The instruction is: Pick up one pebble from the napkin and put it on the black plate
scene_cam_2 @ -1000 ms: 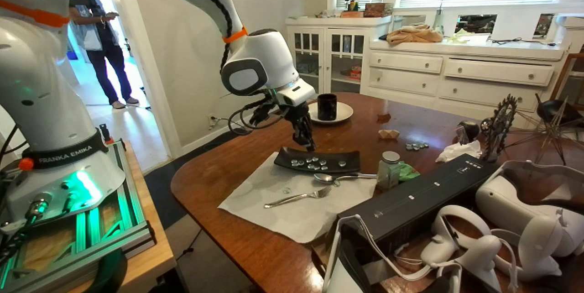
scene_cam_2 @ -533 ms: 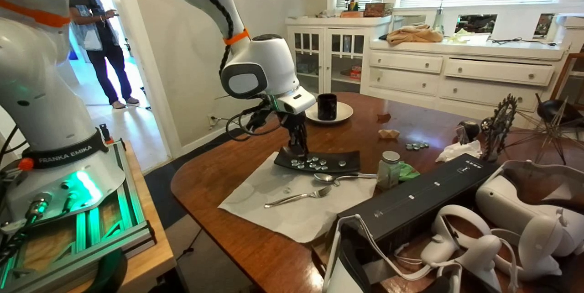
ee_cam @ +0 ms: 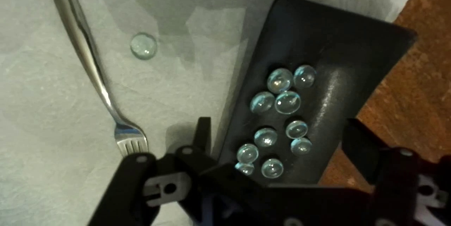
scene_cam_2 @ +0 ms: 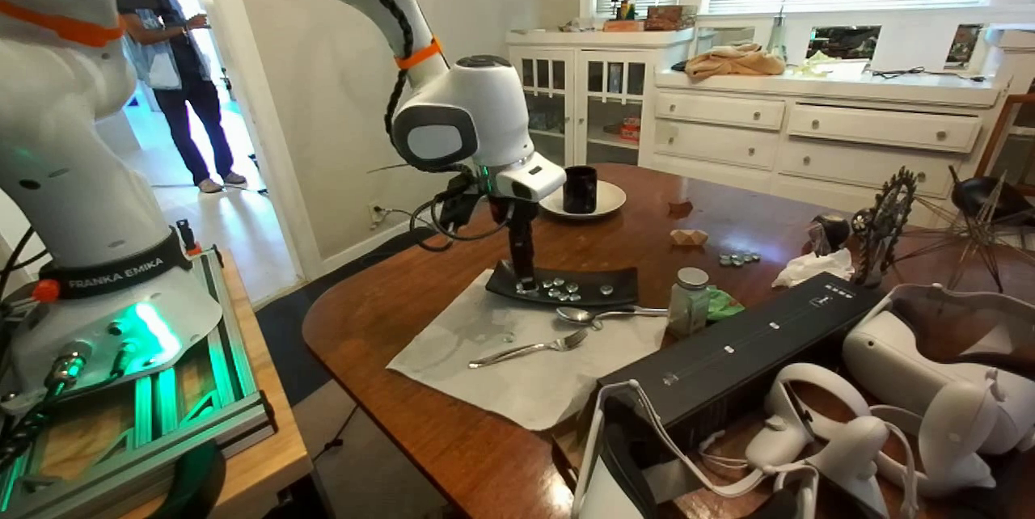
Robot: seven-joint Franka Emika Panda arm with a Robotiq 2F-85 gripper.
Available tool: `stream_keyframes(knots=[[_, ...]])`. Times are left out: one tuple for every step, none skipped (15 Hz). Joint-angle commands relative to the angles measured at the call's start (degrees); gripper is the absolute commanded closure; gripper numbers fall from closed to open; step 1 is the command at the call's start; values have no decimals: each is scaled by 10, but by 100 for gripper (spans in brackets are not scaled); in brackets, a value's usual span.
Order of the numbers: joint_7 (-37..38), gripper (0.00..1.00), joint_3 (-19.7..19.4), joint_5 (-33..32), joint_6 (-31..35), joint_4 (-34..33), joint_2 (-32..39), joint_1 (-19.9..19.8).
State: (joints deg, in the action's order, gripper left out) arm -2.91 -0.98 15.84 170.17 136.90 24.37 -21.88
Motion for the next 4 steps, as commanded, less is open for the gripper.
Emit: stream_keyframes(knots=[[-88, 0, 6, -41, -76, 9, -60, -24], [-112, 0, 2, -50, -92, 8, -70, -23], [-129, 0, -12, -67, -92, 11, -77, -12], [-97, 0, -11, -37, -67, -2, -49, -5]])
